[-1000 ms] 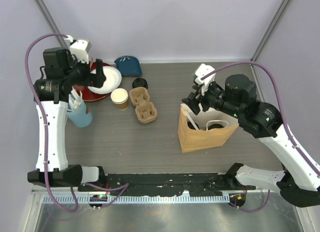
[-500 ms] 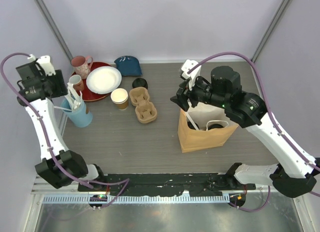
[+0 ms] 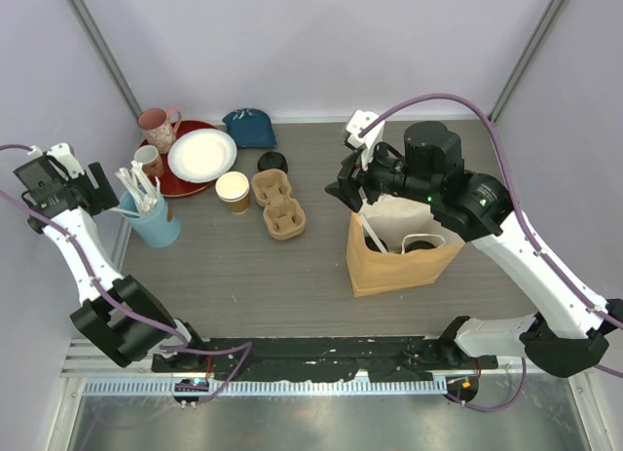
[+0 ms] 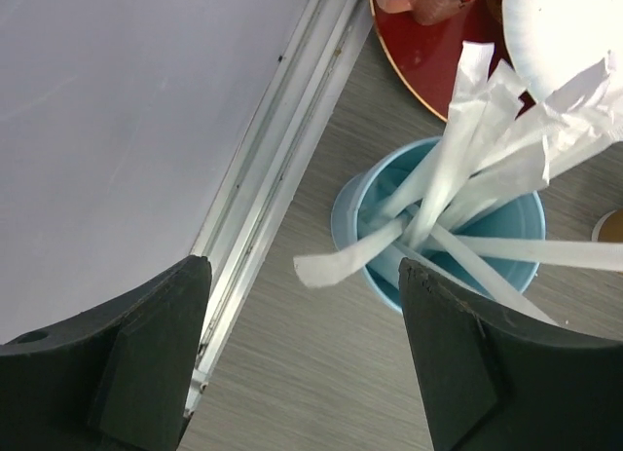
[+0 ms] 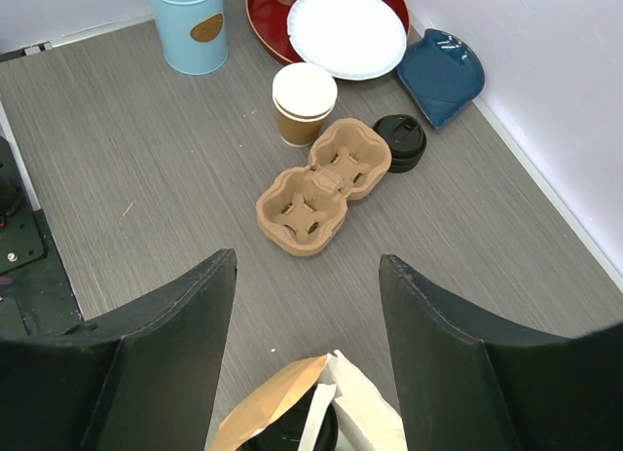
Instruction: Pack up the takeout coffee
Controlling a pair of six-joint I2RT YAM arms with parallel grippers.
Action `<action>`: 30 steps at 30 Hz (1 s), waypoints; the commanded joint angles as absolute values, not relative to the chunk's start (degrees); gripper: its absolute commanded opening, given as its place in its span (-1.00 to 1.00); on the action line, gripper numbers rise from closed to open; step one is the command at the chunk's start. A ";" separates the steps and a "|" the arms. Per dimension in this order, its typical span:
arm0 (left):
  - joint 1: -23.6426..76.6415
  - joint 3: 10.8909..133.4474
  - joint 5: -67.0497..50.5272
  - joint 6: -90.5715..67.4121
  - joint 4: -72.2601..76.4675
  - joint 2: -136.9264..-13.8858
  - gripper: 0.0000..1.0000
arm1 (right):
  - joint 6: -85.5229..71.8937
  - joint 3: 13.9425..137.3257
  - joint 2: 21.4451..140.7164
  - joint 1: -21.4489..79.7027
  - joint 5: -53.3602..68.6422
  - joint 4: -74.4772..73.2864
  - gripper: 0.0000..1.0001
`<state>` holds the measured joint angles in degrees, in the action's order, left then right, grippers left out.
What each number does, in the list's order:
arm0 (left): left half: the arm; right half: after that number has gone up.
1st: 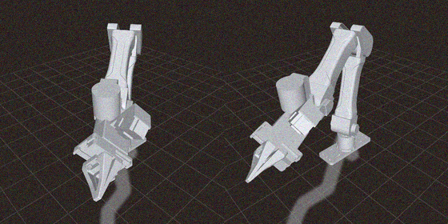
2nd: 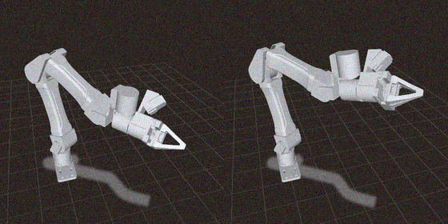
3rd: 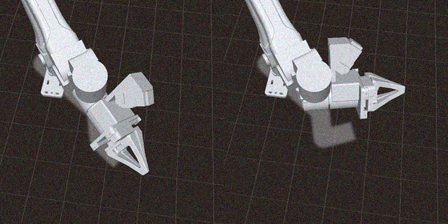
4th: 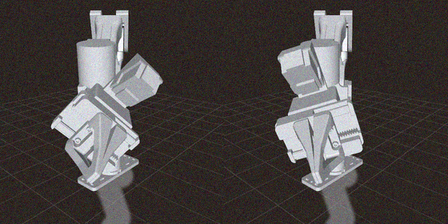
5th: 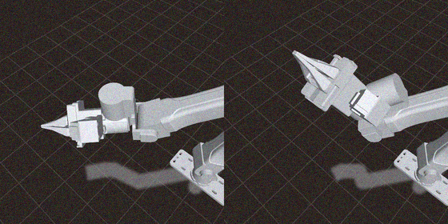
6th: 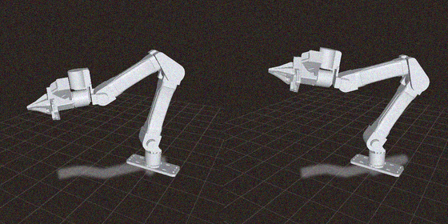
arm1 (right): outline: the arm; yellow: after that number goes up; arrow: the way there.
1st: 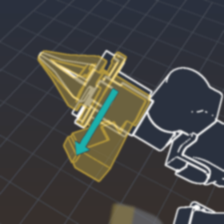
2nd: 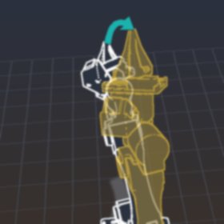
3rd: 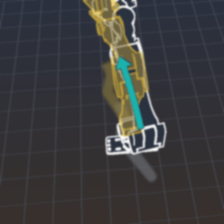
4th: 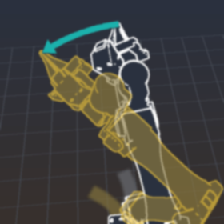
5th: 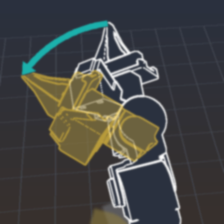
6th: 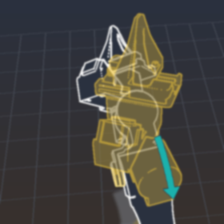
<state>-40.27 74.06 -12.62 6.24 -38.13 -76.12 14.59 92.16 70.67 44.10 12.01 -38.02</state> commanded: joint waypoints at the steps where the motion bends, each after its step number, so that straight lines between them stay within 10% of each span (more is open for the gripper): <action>1: -40.34 74.62 -14.59 5.36 -32.70 -78.66 0.64 | 14.32 94.40 70.84 43.95 13.71 -36.56 0.31; 11: -40.43 75.67 -16.70 3.87 -34.71 -82.35 0.27 | 16.00 92.82 68.73 43.95 17.04 -36.57 0.30; 21: -40.43 77.69 -19.16 3.60 -35.24 -83.14 -0.99 | 17.31 91.23 67.24 43.86 17.75 -36.82 0.30; 30: -40.43 84.28 -24.77 4.39 -39.90 -79.19 -1.00 | 17.67 90.97 66.27 43.95 17.67 -37.27 0.30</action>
<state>-40.25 78.91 -20.10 3.62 -38.52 -83.26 16.84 90.83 68.10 44.03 16.91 -38.83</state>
